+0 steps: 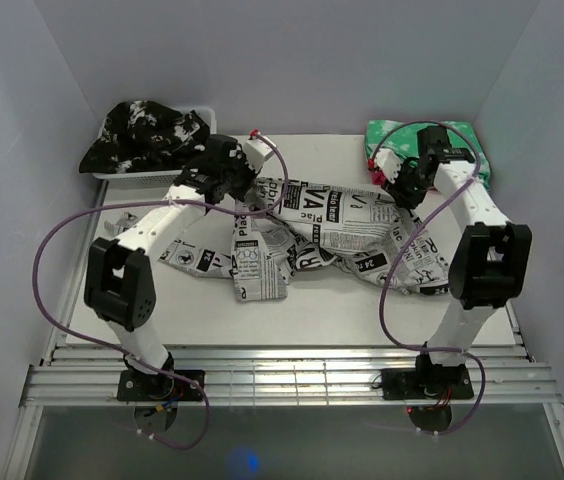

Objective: Fold and stack the trousers
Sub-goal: Flatten the trousers out

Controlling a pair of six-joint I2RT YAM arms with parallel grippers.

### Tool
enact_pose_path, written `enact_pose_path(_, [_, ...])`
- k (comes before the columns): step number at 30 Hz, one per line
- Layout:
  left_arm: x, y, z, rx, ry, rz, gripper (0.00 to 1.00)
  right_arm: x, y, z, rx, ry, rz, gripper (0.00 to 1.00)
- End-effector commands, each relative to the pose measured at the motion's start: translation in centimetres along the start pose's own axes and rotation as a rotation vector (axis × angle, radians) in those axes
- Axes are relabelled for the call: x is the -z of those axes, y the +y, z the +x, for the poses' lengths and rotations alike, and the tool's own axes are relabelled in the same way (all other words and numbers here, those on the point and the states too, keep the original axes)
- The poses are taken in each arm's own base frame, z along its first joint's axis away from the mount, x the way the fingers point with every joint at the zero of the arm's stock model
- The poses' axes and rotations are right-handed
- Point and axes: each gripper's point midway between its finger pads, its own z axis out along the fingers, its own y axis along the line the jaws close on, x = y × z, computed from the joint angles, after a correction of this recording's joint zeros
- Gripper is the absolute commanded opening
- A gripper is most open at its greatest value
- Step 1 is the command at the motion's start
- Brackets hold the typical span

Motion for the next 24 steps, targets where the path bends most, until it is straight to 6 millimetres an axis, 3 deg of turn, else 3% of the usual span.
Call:
enact_pose_path(1, [-1.9, 3.9, 1.1, 0.086, 0.025, -0.089, 0.26, 0.5, -5.9, -2.0, -0.143, -0.002, 0.161, 0.39])
enact_pose_path(2, [-1.7, 5.6, 1.3, 0.127, 0.025, -0.103, 0.36, 1.2, -5.3, -1.1, -0.223, 0.021, 0.125, 0.58])
enact_pose_path(3, [-1.2, 5.9, 1.3, 0.16, 0.022, -0.084, 0.4, 1.8, -5.2, -1.8, -0.248, -0.011, 0.1, 0.69])
enact_pose_path(4, [-0.5, 5.2, 1.5, 0.199, 0.022, -0.009, 0.44, 3.9, -6.1, -1.5, -0.291, -0.039, 0.12, 0.72])
enact_pose_path(5, [0.7, 6.0, 1.9, 0.239, 0.018, 0.008, 0.47, 5.2, -5.3, 0.2, -0.375, -0.033, 0.082, 0.78])
enact_pose_path(6, [1.5, 5.2, 2.6, 0.26, 0.032, 0.056, 0.48, 6.0, -4.5, 0.3, -0.413, -0.065, 0.049, 0.79])
enact_pose_path(7, [3.4, 4.0, 2.7, 0.277, 0.033, 0.115, 0.5, 8.0, -4.3, 1.7, -0.466, -0.068, 0.064, 0.81])
enact_pose_path(8, [4.4, 3.7, 3.4, 0.291, 0.043, 0.13, 0.52, 8.1, -2.7, 3.0, -0.518, -0.055, 0.023, 0.82])
enact_pose_path(9, [4.9, 2.1, 5.4, 0.316, 0.085, 0.176, 0.52, 8.4, -1.0, 3.8, -0.563, -0.054, -0.028, 0.82])
enact_pose_path(10, [6.8, 1.1, 5.5, 0.325, 0.082, 0.207, 0.52, 9.6, -0.2, 5.4, -0.61, -0.051, -0.027, 0.82])
enact_pose_path(12, [8.3, -2.0, 7.1, 0.397, 0.094, 0.34, 0.54, 8.9, 3.9, 7.4, -0.683, -0.036, -0.151, 0.81])
enact_pose_path(13, [9.1, -3.3, 7.5, 0.432, 0.103, 0.387, 0.56, 9.4, 4.9, 8.6, -0.726, -0.035, -0.164, 0.81])
enact_pose_path(14, [10.3, -4.6, 7.0, 0.456, 0.073, 0.444, 0.59, 8.7, 6.8, 9.4, -0.772, -0.036, -0.226, 0.81])
enact_pose_path(15, [10.7, -5.4, 7.5, 0.491, 0.082, 0.466, 0.72, 8.6, 7.8, 9.9, -0.796, -0.035, -0.258, 0.81])
enact_pose_path(18, [10.9, -7.2, 9.5, 0.565, 0.112, 0.5, 0.75, 7.5, 10.4, 11.5, -0.874, -0.045, -0.346, 0.81])
enact_pose_path(22, [10.8, -8.6, 11.6, 0.698, 0.146, 0.532, 0.75, 5.9, 11.2, 12.4, -0.941, -0.077, -0.378, 0.81])
enact_pose_path(24, [10.7, -8.1, 12.0, 0.736, 0.123, 0.512, 0.75, 5.4, 11.1, 12.5, -0.976, -0.094, -0.382, 0.81])
